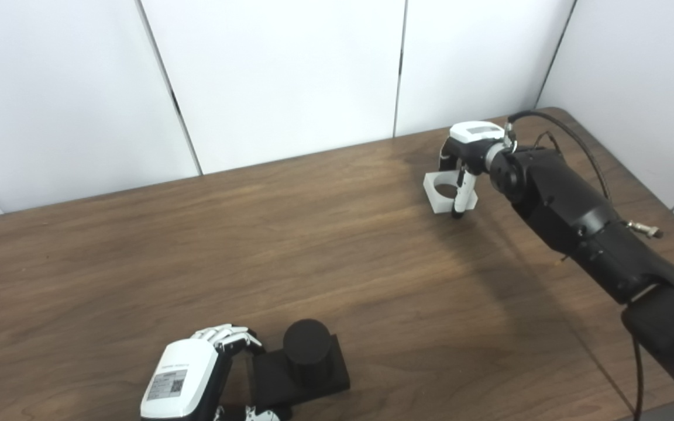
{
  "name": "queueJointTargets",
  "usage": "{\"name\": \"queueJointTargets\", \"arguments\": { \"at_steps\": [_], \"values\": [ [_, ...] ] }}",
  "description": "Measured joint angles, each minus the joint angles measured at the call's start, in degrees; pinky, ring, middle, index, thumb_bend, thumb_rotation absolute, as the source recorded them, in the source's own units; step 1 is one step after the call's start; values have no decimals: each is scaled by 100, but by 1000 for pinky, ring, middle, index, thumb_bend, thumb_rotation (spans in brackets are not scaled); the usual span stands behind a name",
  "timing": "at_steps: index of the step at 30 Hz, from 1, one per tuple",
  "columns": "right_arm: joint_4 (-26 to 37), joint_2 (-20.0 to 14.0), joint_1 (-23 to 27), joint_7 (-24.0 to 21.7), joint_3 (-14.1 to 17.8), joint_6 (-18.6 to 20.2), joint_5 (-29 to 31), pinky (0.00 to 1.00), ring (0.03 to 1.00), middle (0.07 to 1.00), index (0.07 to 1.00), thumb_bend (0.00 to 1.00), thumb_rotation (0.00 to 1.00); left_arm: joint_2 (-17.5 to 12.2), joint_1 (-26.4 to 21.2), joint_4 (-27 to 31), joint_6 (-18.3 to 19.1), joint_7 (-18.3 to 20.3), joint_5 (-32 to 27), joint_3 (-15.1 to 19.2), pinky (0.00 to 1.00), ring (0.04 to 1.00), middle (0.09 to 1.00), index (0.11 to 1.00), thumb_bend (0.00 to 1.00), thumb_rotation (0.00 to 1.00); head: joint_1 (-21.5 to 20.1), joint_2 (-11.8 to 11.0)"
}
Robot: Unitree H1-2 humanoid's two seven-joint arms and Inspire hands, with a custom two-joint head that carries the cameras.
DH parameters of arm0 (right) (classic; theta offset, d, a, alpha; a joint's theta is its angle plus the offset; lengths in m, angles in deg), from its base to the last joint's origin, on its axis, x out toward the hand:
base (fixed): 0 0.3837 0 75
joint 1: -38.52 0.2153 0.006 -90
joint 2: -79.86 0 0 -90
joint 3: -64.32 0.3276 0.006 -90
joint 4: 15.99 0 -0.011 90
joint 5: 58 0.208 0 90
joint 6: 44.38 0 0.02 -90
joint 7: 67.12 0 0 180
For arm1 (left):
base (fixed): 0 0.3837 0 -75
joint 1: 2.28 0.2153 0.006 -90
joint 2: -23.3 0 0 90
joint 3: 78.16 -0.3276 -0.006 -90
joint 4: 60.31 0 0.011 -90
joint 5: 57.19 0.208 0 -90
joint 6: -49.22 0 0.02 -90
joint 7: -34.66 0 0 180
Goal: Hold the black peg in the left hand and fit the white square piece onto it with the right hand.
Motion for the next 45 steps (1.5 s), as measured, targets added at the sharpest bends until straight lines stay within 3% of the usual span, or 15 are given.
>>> {"name": "queueJointTargets", "arguments": {
  "at_steps": [7, 10, 15, 20, 26, 32, 39, 45],
  "values": [
    [6, -5, -23, 49, -9, -16, 6, 636, 715, 685, 487, 521, 127, 25, -14, -2, 3, 6, 15, 1, 793, 795, 752, 486, 520, 47, 53, 26],
    [232, -108, -35, -168, -139, -27, -5, 519, 613, 627, 487, 521, 128, 35, -45, -26, 5, 6, 27, -5, 790, 796, 751, 486, 519, 47, 114, 53],
    [1386, -377, -82, -1318, -386, -36, 119, 797, 804, 738, 485, 522, 128, 88, -148, -126, 15, 3, 34, -8, 792, 793, 746, 487, 519, 46, 298, 175],
    [2553, -482, 4, -2050, -452, -272, 257, 978, 845, 771, 485, 520, 131, 204, -245, -256, 11, -18, 50, -29, 789, 792, 744, 487, 519, 46, 474, 299],
    [3919, -526, 204, -2697, -392, -435, 282, 1000, 838, 775, 485, 520, 135, 311, -350, -371, 34, -26, 100, -80, 805, 804, 750, 487, 519, 46, 624, 422],
    [4787, -319, 158, -2961, -115, -428, 479, 1000, 826, 773, 485, 522, 131, 476, -420, -457, 131, -28, 233, -137, 815, 807, 754, 487, 520, 47, 1142, 685],
    [5255, -142, 305, -3316, -79, -471, 772, 1000, 828, 775, 484, 524, 134, 681, -569, -554, 350, 2, 430, -343, 821, 819, 761, 488, 520, 48, 1564, 808],
    [5435, -53, 425, -3434, -73, -555, 869, 1000, 814, 774, 483, 524, 135, 803, -649, -637, 474, 1, 562, -436, 811, 819, 759, 488, 520, 49, 1679, 914]
  ]
}}
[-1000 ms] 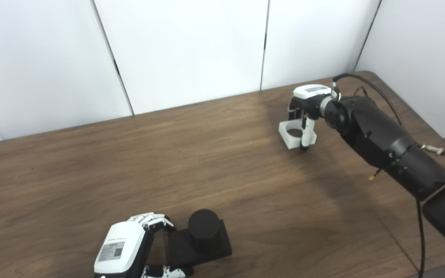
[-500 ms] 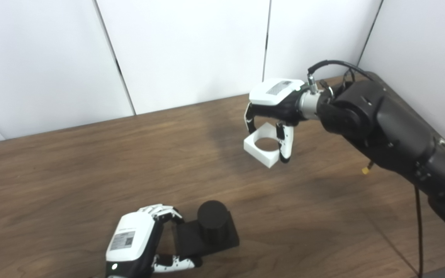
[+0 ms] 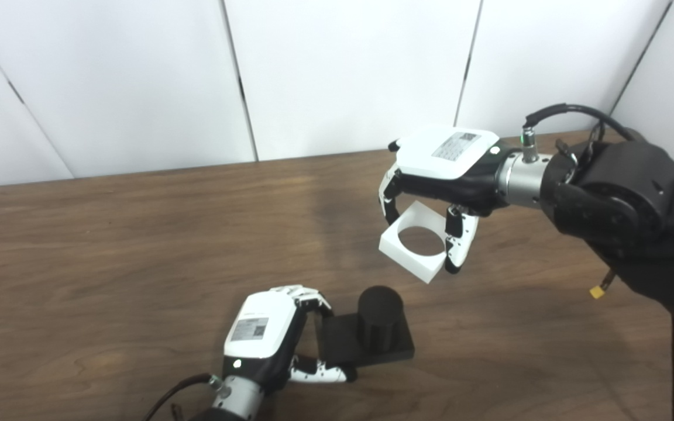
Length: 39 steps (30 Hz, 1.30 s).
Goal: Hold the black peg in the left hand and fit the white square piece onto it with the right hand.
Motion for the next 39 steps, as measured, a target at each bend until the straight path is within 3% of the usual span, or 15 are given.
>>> {"name": "queueJointTargets", "arguments": {
  "at_steps": [4, 22, 39],
  "values": [
    [230, 135, -2, -132, 14, 78, 102, 1000, 825, 791, 484, 524, 135, 11, -74, -31, 54, 18, 21, -56, 802, 816, 757, 488, 520, 49, 17, 70],
    [54, 406, -173, -150, -68, 44, -41, 1000, 919, 860, 483, 524, 133, 58, -125, -66, 201, 9, 71, -135, 799, 818, 761, 488, 519, 50, -18, 176],
    [-93, 517, -578, -119, -88, -18, -42, 1000, 903, 861, 484, 523, 134, 103, -137, -65, 256, 41, 129, -160, 793, 817, 760, 488, 519, 51, -9, 255]
  ]
}}
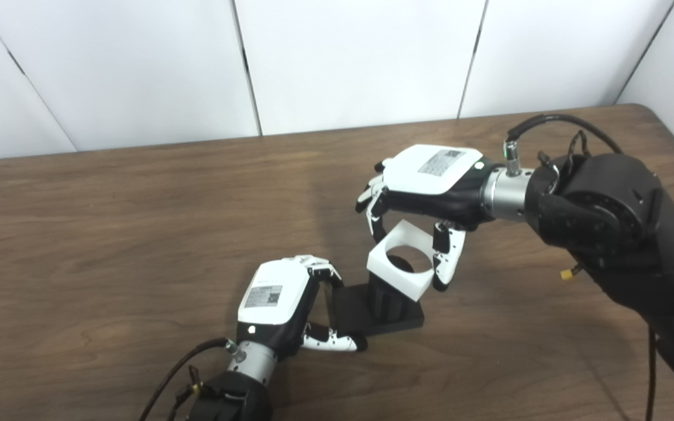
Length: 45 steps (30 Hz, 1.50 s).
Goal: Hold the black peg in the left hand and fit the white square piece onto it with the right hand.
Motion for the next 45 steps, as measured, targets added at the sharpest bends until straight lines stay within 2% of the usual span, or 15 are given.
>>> {"name": "queueJointTargets", "arguments": {
  "at_steps": [5, 18, 32, 45],
  "values": [
    [-14, 53, -177, 73, 6, -17, 0, 1000, 901, 857, 484, 523, 133, 20, 0, 8, 28, 40, 19, 0, 796, 819, 761, 488, 519, 50, -9, 26],
    [-44, 97, -268, 259, 11, -98, -114, 1000, 904, 857, 484, 523, 135, 34, -5, 55, 62, 138, 74, 0, 795, 818, 761, 488, 520, 51, -18, 53],
    [-142, 383, -278, 264, -94, -109, -337, 1000, 908, 857, 484, 523, 135, 42, -3, 92, 114, 183, 91, -10, 797, 822, 765, 488, 519, 52, 17, 105],
    [-202, 449, -304, 263, -145, -114, -441, 1000, 915, 859, 484, 523, 134, 40, 1, 202, 180, 332, 149, -54, 797, 823, 766, 488, 518, 52, 9, 167]
  ]
}}
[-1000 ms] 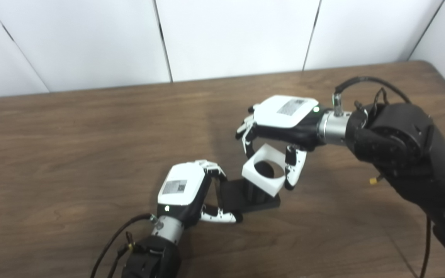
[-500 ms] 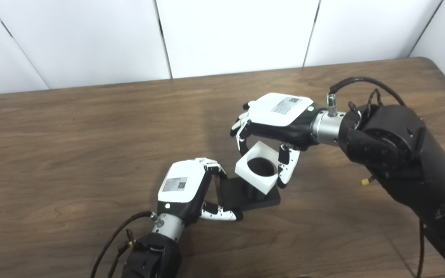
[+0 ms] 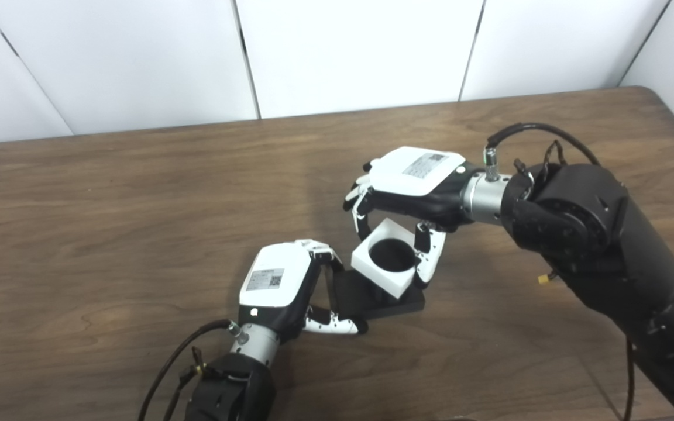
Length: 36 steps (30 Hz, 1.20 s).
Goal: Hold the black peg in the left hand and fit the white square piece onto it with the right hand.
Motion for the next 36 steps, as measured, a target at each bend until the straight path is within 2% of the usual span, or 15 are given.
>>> {"name": "queueJointTargets", "arguments": {
  "at_steps": [19, 20, 22, 25, 36],
  "values": [
    [-54, -1, -54, -28, -34, -107, -49, 1000, 915, 862, 494, 524, 150, 10, 6, 28, 1, 60, 69, 4, 790, 817, 762, 488, 519, 52, -9, 18],
    [-54, -1, -54, -28, -33, -108, -49, 1000, 914, 861, 562, 703, 192, 10, 6, 28, 1, 61, 71, 3, 791, 818, 762, 488, 519, 52, -9, 18],
    [-54, -1, -54, -28, -30, -109, -50, 1000, 913, 861, 617, 855, 230, 12, 6, 30, 1, 64, 72, 4, 793, 819, 763, 488, 519, 51, -17, 26],
    [-69, -14, -55, -28, -17, -112, -56, 1000, 914, 861, 630, 895, 252, 18, 6, 34, 1, 72, 72, 6, 792, 822, 764, 488, 519, 51, -18, 26],
    [-69, -13, -58, -28, 19, -111, -11, 1000, 915, 859, 633, 914, 320, 24, 6, 34, 1, 77, 78, 14, 786, 820, 763, 488, 519, 52, -35, 35]
  ]
}}
